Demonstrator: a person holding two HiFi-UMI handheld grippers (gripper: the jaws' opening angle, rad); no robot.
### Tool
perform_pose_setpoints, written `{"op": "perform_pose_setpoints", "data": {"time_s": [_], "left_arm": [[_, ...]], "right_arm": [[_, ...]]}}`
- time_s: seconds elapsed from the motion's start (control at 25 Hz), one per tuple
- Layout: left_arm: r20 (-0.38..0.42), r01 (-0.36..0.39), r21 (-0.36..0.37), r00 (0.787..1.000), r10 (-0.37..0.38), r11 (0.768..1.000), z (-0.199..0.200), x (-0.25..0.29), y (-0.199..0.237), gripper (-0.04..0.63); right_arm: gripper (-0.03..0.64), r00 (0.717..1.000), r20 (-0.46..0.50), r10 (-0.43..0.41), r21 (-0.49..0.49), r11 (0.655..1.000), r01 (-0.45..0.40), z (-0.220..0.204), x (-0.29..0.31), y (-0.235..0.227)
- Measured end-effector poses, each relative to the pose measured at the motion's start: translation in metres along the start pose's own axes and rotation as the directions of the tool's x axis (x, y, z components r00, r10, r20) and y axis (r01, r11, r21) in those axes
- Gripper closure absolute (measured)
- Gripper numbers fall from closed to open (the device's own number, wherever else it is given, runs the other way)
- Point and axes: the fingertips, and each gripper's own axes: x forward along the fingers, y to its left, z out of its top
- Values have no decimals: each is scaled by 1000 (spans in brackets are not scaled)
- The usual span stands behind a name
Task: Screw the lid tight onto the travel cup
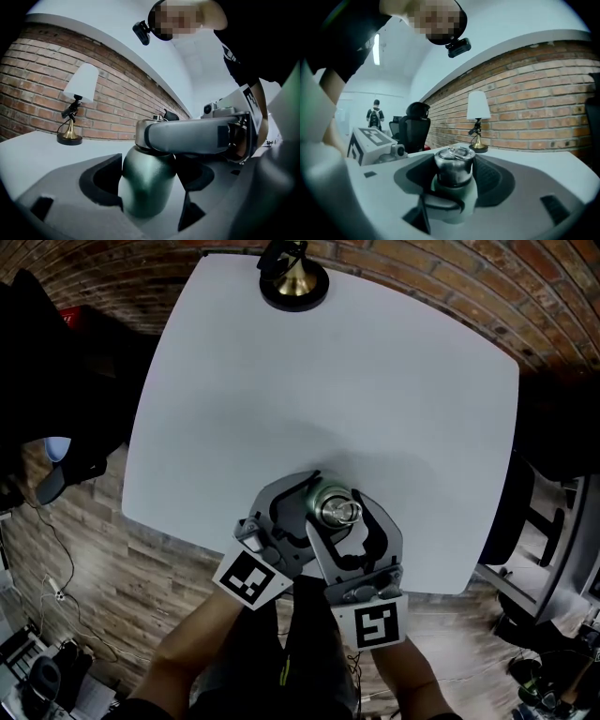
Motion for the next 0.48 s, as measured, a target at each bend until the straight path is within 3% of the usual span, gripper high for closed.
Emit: {"op": "perform_pose_setpoints", "data": {"time_s": [0.08, 0.2, 0.48], "left_arm": [[1, -6, -6, 1000, 6, 1000, 0, 0, 1, 253], [6, -7, -7, 1000, 7, 1000, 1, 0, 1, 253], [7, -9, -15, 1000, 9, 1000, 0, 0, 1, 253]], "right_arm": [[356, 999, 2, -50, 8, 999, 50, -1, 0, -1], [356, 999, -7, -51, 1, 999, 51, -2, 0, 0], [331, 987, -95, 131, -47, 990, -136, -15, -4, 5]]}}
